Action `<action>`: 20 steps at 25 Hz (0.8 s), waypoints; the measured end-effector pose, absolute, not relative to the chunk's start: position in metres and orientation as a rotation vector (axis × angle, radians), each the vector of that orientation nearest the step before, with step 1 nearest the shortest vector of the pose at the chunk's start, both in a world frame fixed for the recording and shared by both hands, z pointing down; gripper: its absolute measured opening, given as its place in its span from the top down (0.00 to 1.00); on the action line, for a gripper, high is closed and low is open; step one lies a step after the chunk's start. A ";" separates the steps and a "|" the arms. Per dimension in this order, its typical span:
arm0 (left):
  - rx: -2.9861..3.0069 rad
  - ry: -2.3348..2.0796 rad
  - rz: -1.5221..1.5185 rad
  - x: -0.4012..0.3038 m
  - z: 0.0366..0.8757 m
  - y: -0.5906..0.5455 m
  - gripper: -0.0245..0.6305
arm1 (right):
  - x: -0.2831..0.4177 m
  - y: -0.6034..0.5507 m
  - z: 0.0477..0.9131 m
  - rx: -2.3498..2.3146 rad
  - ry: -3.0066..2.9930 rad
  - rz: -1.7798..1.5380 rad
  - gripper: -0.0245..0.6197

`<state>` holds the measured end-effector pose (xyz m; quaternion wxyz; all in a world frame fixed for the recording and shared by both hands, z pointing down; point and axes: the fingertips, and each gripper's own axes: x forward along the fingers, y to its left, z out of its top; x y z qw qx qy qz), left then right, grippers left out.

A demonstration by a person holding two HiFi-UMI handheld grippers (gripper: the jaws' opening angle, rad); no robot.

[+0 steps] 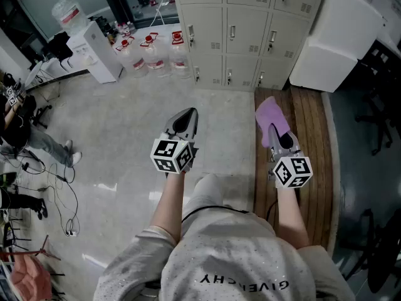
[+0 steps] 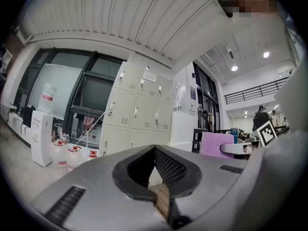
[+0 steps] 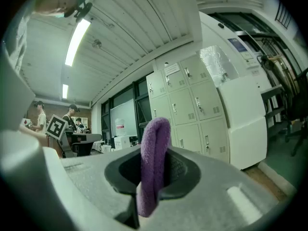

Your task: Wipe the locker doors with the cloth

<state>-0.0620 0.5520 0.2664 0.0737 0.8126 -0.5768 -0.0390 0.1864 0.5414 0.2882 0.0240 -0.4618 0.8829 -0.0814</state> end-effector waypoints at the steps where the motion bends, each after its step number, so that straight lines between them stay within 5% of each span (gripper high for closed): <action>1: 2.435 -1.734 -0.118 -0.062 0.269 0.549 0.96 | 0.187 0.539 0.290 -1.428 2.740 -0.247 0.89; 20: 2.453 -1.594 -0.041 -0.081 0.295 0.323 0.96 | 0.164 0.335 0.316 -1.558 2.727 -0.290 0.89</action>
